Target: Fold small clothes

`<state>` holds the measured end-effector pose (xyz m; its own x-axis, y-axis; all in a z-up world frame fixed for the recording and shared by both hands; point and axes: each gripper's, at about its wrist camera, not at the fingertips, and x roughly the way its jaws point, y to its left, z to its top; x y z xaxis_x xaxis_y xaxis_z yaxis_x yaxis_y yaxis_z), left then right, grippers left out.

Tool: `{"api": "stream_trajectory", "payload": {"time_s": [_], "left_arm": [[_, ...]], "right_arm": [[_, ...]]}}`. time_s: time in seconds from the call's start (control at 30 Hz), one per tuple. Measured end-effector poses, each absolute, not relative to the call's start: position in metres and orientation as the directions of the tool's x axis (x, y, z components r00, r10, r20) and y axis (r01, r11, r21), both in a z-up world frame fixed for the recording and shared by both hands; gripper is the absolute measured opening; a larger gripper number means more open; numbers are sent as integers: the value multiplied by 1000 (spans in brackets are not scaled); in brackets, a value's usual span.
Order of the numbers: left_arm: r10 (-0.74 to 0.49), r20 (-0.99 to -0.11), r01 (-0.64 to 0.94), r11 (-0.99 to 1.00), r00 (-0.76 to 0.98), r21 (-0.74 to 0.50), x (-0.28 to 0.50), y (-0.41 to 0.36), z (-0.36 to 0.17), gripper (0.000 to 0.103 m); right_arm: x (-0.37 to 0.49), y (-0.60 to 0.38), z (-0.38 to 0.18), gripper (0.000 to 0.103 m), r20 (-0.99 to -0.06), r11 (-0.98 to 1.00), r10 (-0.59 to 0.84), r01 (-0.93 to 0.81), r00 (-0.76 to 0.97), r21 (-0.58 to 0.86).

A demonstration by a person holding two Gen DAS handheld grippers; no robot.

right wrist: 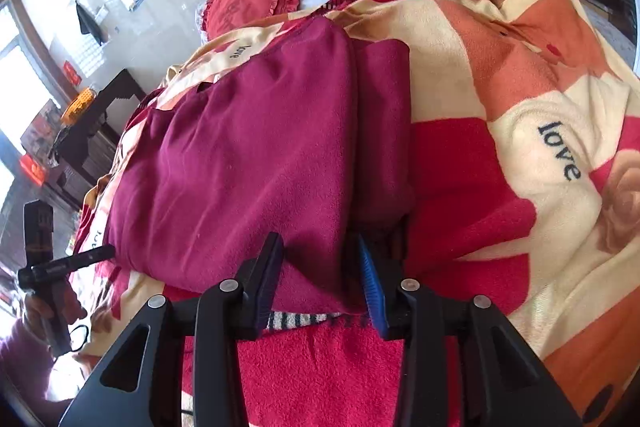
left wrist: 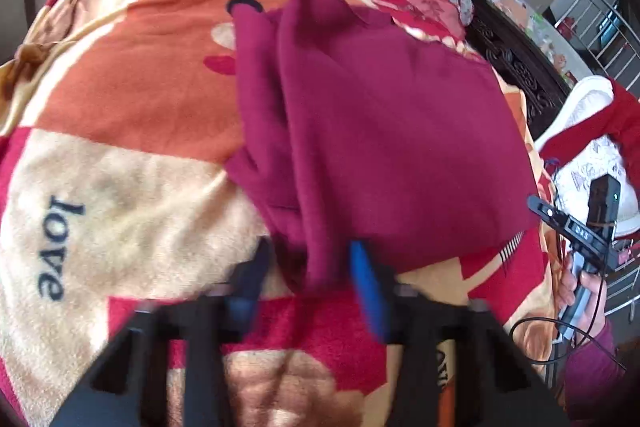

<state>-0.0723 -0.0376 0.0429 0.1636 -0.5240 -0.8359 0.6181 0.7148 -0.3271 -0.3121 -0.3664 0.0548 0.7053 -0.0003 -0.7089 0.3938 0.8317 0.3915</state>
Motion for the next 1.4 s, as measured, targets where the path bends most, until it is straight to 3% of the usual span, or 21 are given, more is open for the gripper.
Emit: {"api": "stream_trajectory", "payload": {"time_s": [0.03, 0.07, 0.17, 0.27, 0.43, 0.47, 0.53, 0.6, 0.67, 0.93, 1.07, 1.2, 1.4], "left_arm": [[-515, -841, 618, 719, 167, -318, -72, -40, 43, 25], [-510, -842, 618, 722, 174, -310, -72, -41, 46, 18], [-511, -833, 630, 724, 213, -283, -78, -36, 61, 10], [-527, -819, 640, 714, 227, -283, -85, -28, 65, 10], [-484, -847, 613, 744, 219, -267, -87, -34, 48, 10], [-483, -849, 601, 751, 216, -274, -87, -34, 52, 13], [-469, -852, 597, 761, 234, -255, -88, -33, 62, 29], [-480, -833, 613, 755, 276, -232, -91, -32, 76, 61], [-484, -811, 614, 762, 328, -207, -90, -37, 89, 73], [-402, -779, 554, 828, 481, -86, -51, -90, 100, 74], [-335, -782, 462, 884, 526, -69, -9, -113, 93, 74], [-215, -808, 329, 944, 548, -29, 34, -123, 76, 74], [-218, -825, 307, 950, 521, -57, 52, -125, 55, 79]], "right_arm": [[-309, -369, 51, 14, -721, 822, 7, 406, 693, 399], [-308, -371, 49, 0, -728, 814, 14, 415, 685, 407], [-319, -375, 63, 0, -695, 804, 27, 397, 718, 442], [-333, -370, 82, 0, -678, 839, -14, 377, 735, 392], [-320, -370, 52, 0, -756, 828, -32, 441, 654, 346], [-324, -372, 54, 0, -748, 816, -38, 453, 662, 360], [-333, -374, 69, 11, -720, 797, -87, 482, 689, 365], [-335, -373, 87, 13, -688, 807, -110, 469, 717, 360], [-328, -371, 99, 14, -669, 826, -97, 435, 737, 359], [-238, -373, 109, 15, -647, 876, -192, 426, 738, 227], [-196, -391, 106, 14, -648, 870, -225, 450, 727, 203], [-169, -414, 102, 8, -633, 838, -283, 507, 721, 201], [-145, -430, 87, 7, -627, 826, -343, 543, 699, 153]]}}
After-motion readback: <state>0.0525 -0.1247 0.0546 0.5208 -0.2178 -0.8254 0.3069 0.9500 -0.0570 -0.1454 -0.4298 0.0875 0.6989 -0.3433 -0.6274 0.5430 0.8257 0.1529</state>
